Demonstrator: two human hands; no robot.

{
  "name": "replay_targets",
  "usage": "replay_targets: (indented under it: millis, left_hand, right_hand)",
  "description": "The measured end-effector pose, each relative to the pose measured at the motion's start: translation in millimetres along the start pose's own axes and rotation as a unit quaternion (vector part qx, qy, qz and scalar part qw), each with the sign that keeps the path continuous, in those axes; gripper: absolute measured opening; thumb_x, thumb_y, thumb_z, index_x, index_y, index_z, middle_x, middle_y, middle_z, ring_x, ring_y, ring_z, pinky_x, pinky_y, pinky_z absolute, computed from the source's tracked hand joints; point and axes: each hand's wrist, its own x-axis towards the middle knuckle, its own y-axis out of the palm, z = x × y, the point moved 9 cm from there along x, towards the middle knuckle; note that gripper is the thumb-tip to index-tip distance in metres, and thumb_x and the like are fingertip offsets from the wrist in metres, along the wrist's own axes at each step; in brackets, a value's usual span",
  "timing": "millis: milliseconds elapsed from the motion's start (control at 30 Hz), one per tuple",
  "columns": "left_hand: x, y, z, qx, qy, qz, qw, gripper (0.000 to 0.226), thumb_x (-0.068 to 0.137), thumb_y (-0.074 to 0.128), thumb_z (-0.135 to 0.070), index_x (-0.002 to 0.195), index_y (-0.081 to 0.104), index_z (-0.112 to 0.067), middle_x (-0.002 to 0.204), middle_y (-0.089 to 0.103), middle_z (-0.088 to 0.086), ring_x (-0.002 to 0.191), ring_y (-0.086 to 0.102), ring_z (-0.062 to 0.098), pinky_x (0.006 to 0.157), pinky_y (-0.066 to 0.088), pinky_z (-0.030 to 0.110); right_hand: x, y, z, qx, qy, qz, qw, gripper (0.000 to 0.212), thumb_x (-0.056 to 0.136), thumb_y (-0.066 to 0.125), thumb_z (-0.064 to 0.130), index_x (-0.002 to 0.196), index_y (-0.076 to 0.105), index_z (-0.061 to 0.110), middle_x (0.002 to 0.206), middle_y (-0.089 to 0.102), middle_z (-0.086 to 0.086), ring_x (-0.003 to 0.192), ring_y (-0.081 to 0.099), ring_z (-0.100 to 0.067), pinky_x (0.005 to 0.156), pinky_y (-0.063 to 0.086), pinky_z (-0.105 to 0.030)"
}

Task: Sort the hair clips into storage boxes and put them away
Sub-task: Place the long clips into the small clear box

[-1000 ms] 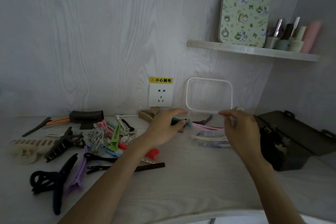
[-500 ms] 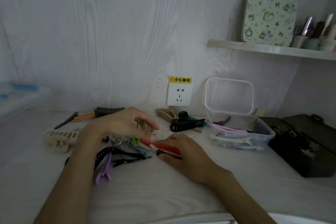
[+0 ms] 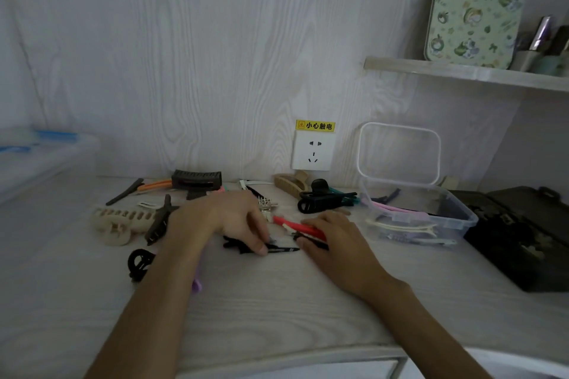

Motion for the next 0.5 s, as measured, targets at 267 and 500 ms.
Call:
replay_targets:
  millis: [267,500]
  left_hand:
    - [18,4,-29,0.039,0.078,-0.155,0.984,0.022,0.082,0.068,-0.028,0.103,0.070,-0.025,0.102,0.069,-0.008,0.093,0.063,0.007,0.081,0.050,0.022]
    - [26,12,-42,0.059,0.103,-0.199,0.973,0.024,0.089,0.059,-0.026,0.111,0.067,-0.025,0.104,0.068,-0.003,0.093,0.062,0.014,0.072,0.046,0.026]
  right_hand:
    - [-9,-16,-28,-0.028,0.096,-0.058,0.993,0.029,0.093,0.048,0.039,0.114,0.050,0.018,0.109,0.059,-0.003,0.099,0.053,-0.019,0.077,0.037,-0.029]
    - [-14,-40,-22,0.054,0.102,-0.161,0.980,0.041,0.093,0.051,0.034,0.129,0.042,0.018,0.118,0.060,-0.002,0.102,0.061,-0.023,0.076,0.047,-0.033]
